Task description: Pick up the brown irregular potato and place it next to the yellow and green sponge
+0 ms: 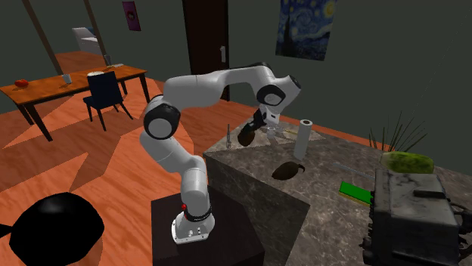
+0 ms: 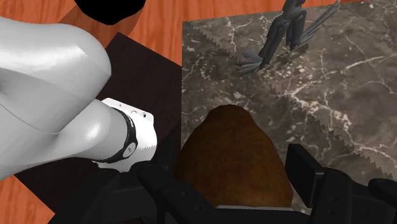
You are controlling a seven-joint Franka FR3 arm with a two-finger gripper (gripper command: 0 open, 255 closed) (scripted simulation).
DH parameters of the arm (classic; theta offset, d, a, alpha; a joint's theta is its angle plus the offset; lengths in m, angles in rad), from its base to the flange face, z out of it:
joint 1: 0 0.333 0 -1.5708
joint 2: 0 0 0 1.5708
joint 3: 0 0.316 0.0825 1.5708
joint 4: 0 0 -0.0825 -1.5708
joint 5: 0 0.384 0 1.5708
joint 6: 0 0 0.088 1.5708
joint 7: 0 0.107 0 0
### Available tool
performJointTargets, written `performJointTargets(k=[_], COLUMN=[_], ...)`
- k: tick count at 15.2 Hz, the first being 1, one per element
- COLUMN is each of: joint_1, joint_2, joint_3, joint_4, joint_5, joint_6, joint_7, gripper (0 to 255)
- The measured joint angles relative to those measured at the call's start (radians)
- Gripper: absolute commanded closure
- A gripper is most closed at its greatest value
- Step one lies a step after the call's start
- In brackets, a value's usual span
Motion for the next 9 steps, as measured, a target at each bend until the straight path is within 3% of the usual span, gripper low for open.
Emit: performJointTargets(k=[4,9], joint_1=[-0.003,-0.034], joint_2=[0.016,0.105], joint_3=[-0.012,-0.080], joint_4=[0.052,0.124], joint_5=[-0.007,-0.088], joint_6=[-0.038,-0.052], joint_7=[0.002,-0.099], gripper=[255,255])
